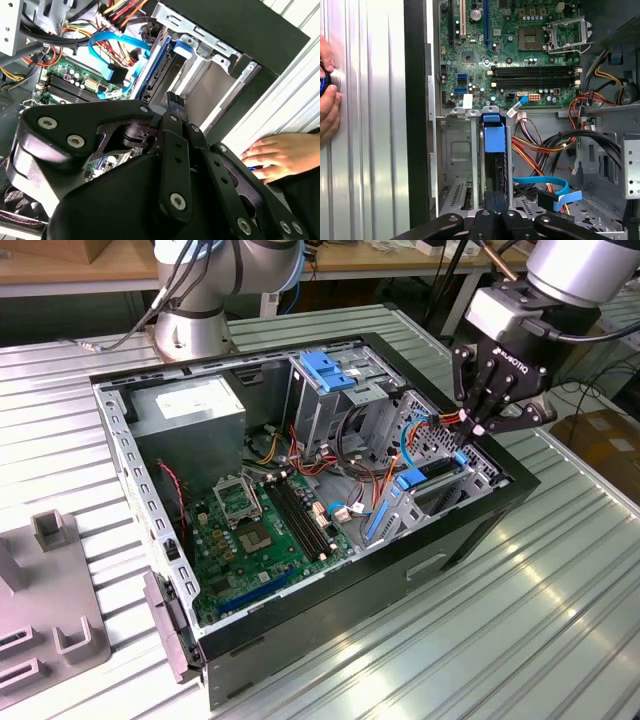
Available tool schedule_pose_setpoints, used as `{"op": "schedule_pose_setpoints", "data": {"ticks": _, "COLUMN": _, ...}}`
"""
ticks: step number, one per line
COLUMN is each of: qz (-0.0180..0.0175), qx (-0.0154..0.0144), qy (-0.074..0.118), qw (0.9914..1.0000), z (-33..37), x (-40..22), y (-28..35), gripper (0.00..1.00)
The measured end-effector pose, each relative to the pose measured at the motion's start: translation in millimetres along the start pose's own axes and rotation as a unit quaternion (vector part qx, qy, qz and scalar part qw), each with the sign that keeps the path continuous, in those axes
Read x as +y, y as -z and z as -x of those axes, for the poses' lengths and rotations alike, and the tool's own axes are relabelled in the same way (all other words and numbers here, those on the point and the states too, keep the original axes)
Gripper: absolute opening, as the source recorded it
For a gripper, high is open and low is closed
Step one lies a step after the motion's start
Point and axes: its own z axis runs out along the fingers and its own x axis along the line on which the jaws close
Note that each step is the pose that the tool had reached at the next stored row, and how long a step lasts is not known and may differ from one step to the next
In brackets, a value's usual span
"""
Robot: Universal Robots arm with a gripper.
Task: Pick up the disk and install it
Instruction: 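Insert the first disk wire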
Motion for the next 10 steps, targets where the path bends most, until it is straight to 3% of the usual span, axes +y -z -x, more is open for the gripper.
{"op": "schedule_pose_setpoints", "data": {"ticks": 4, "qz": -0.0001, "qx": 0.0002, "qy": 0.000, "qw": 1.00000, "z": 0.5, "x": -6.7, "y": 0.0, "gripper": 0.10}}
{"op": "schedule_pose_setpoints", "data": {"ticks": 8, "qz": -0.0001, "qx": 0.0004, "qy": 0.000, "qw": 1.00000, "z": 0.4, "x": -9.7, "y": -0.1, "gripper": 0.10}}
{"op": "schedule_pose_setpoints", "data": {"ticks": 10, "qz": -0.0002, "qx": 0.0004, "qy": 0.008, "qw": 0.99997, "z": 0.7, "x": -12.1, "y": -0.3, "gripper": 0.10}}
